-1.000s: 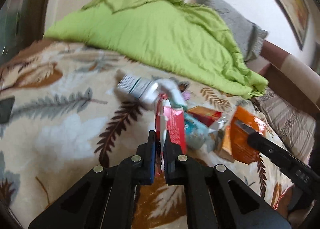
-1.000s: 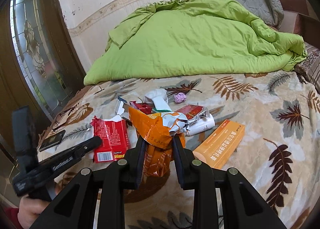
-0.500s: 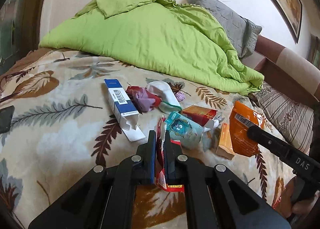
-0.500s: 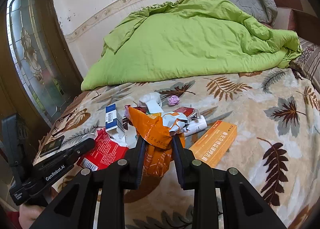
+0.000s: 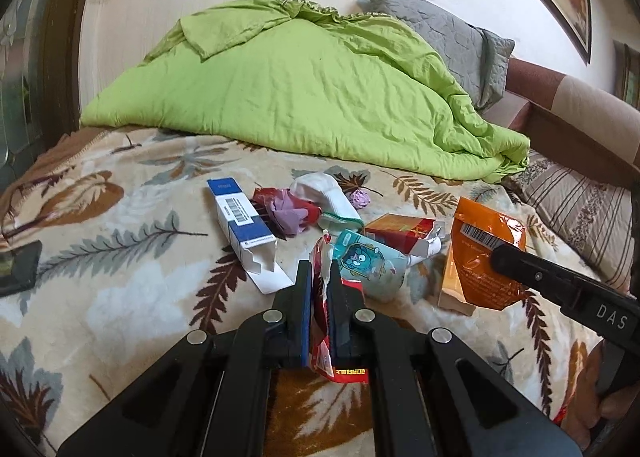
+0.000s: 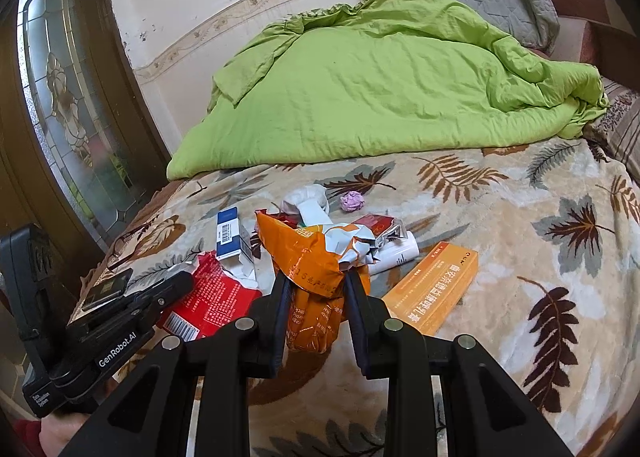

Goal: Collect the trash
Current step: 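Grasp the orange snack wrapper with the right tool while the left tool grasps the red wrapper, then carry both wrappers over the red basket and open both tools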

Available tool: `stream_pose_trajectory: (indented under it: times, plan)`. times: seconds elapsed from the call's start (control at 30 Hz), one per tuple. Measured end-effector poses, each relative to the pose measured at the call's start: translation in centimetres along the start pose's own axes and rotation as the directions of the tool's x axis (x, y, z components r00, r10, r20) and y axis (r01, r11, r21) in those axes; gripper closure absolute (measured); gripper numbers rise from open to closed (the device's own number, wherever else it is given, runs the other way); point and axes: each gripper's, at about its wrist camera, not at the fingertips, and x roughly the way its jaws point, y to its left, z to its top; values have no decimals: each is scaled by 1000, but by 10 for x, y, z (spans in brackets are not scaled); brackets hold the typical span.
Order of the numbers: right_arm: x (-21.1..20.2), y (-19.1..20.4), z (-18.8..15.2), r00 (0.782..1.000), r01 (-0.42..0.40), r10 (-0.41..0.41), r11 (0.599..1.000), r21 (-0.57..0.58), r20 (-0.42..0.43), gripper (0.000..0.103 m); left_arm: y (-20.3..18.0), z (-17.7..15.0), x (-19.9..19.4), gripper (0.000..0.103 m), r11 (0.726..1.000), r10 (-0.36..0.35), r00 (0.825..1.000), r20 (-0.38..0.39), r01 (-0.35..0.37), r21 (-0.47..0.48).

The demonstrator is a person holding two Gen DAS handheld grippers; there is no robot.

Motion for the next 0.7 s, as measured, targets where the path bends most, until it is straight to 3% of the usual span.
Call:
stream_pose_trajectory:
  times: [0.27, 0.7]
  plan:
    - [3, 1, -2, 1000, 1, -1, 1000, -13, -6, 74, -9, 1, -6, 97, 996, 59, 997, 42, -62, 69]
    - [5, 5, -3, 1000, 7, -7, 1000, -27, -10, 74, -11, 2, -12, 97, 988, 104, 992, 75, -111, 103]
